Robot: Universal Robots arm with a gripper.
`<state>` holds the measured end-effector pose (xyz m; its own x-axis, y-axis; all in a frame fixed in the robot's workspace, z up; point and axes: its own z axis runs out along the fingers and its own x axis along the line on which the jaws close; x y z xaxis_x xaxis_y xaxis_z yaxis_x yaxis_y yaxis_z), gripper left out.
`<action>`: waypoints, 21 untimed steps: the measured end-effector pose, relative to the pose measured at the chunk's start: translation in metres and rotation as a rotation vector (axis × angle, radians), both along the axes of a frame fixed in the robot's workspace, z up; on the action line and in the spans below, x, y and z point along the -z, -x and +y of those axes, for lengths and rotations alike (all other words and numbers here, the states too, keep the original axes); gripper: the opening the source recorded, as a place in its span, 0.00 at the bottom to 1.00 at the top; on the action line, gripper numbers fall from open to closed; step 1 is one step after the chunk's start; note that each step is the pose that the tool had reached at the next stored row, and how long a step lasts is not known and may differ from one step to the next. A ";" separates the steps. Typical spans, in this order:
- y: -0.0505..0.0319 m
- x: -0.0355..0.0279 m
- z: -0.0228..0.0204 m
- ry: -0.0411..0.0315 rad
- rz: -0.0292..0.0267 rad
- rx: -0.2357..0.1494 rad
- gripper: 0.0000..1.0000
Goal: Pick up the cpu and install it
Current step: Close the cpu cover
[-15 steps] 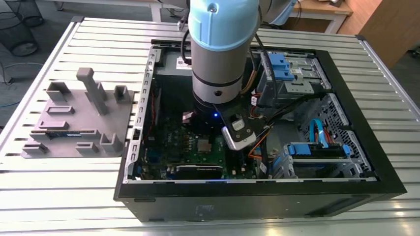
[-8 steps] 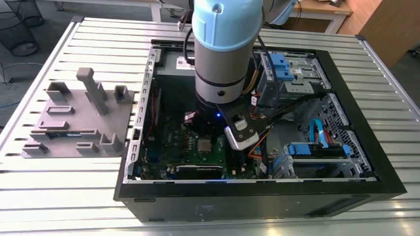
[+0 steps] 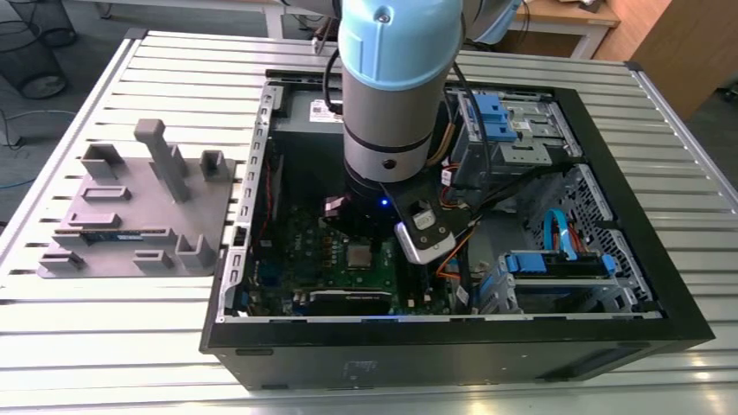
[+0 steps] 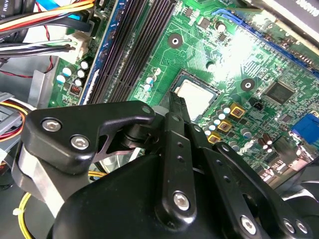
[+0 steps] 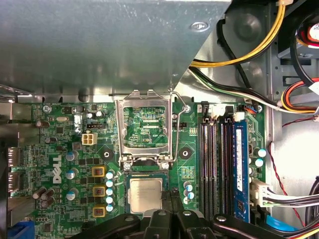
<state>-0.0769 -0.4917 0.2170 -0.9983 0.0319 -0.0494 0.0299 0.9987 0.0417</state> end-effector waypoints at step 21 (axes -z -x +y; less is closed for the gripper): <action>-0.0131 0.0003 0.0153 -0.0003 -0.0001 -0.008 0.11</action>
